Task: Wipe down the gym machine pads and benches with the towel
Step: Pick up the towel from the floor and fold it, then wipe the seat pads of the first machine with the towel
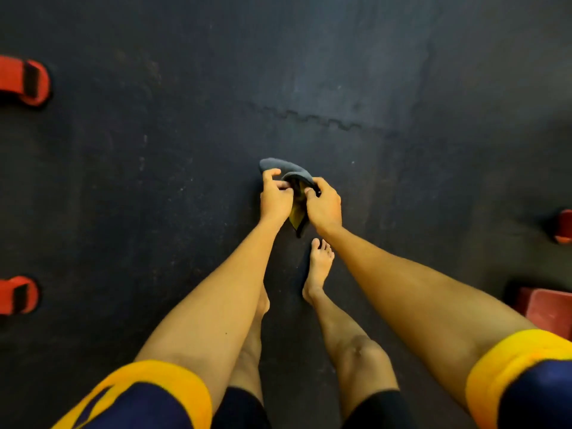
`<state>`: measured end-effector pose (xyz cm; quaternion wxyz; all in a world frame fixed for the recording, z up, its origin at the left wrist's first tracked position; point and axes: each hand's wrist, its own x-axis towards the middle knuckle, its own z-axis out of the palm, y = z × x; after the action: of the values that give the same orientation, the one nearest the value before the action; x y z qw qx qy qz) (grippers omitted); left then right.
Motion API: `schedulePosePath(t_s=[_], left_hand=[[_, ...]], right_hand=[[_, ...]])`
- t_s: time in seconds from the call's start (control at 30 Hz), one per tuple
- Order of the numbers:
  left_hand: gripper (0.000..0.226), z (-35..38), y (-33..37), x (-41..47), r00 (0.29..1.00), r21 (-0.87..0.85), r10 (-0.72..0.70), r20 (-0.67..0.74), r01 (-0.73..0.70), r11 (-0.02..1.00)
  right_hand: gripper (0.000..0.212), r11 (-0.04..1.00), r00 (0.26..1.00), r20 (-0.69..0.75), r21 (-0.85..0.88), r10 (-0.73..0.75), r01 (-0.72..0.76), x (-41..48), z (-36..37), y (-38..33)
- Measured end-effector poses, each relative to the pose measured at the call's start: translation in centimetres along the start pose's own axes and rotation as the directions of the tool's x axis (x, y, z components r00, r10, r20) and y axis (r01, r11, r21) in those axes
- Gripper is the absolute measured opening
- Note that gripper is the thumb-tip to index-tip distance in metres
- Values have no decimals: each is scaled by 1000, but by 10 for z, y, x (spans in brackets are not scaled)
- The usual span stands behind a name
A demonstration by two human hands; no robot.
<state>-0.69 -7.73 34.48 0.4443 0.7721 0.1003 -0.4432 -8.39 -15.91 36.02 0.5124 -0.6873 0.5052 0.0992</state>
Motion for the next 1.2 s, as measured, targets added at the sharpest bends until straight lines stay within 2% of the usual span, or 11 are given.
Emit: schedulePosePath(t_s=[0.07,0.13,0.2,0.4,0.53,0.67,0.77,0.93,1.03,1.13,1.2], left_hand=[[55,-3,33,-35,994,176,107,27,-111,978],[47,-11,61,-75,975,363,208,81,-224,904],[38,-20,73,-98,966,497,247,70,-248,831],[34,-41,99,-180,888,656,399,228,-443,611],[31,-45,106,-224,806,629,463,369,-583,514],[17,-39,119,-270,700,482,462,545,-712,510],[15,-20,129,-307,619,433,375,690,-768,471],[19,19,136,-366,498,338,347,795,-838,429],[17,50,136,-408,424,278,352,834,-875,396],[18,83,129,-447,365,215,327,872,-885,414],[17,104,116,-479,314,151,315,896,-881,449]], right_hand=[[18,998,998,-8,0,-69,69,-31,-37,-30],[11,993,992,-44,0,-117,118,-73,-72,-57],[5,988,985,-77,-1,-156,156,-103,-92,-73],[20,988,961,-251,68,-119,140,-191,-131,-93],[30,983,927,-375,175,18,52,-249,-142,-84],[4,954,899,-417,299,137,-6,-290,-155,-75],[20,913,894,-381,402,236,-69,-316,-173,-71],[29,862,842,-452,506,295,-30,-370,-221,-50],[16,834,834,-453,552,317,-17,-412,-261,-22],[9,826,783,-529,563,327,36,-446,-293,9],[13,809,738,-581,583,345,81,-468,-309,31]])
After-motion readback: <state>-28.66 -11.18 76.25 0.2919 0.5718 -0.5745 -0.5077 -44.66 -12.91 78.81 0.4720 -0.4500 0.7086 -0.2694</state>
